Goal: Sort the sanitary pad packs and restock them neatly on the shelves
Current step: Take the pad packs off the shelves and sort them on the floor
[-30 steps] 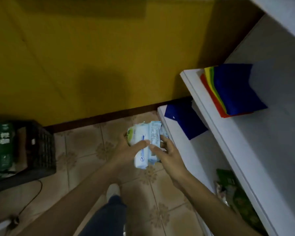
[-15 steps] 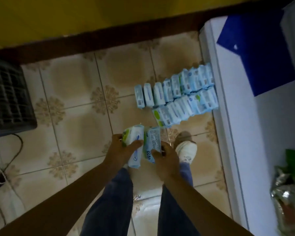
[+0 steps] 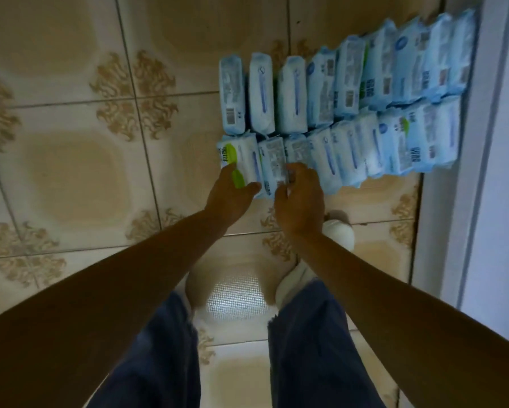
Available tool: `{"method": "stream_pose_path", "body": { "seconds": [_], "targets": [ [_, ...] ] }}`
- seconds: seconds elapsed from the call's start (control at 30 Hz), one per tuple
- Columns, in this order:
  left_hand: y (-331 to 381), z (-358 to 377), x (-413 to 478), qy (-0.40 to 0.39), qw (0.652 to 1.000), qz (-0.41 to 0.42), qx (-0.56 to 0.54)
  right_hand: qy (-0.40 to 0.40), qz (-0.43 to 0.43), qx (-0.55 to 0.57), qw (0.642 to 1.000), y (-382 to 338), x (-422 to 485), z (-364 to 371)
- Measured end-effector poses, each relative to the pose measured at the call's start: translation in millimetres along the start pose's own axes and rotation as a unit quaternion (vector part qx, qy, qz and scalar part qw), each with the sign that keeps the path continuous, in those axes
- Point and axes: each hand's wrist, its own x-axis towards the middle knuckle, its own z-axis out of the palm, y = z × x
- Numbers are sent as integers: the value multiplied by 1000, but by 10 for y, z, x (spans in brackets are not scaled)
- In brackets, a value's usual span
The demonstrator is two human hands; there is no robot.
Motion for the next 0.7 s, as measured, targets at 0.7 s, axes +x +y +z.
{"method": "stream_pose_path", "body": {
  "seconds": [0.7],
  "targets": [
    [2153, -1646, -2660, 182, 704, 488, 483, 38, -311, -178, 933, -1985, -1138, -2809]
  ]
}}
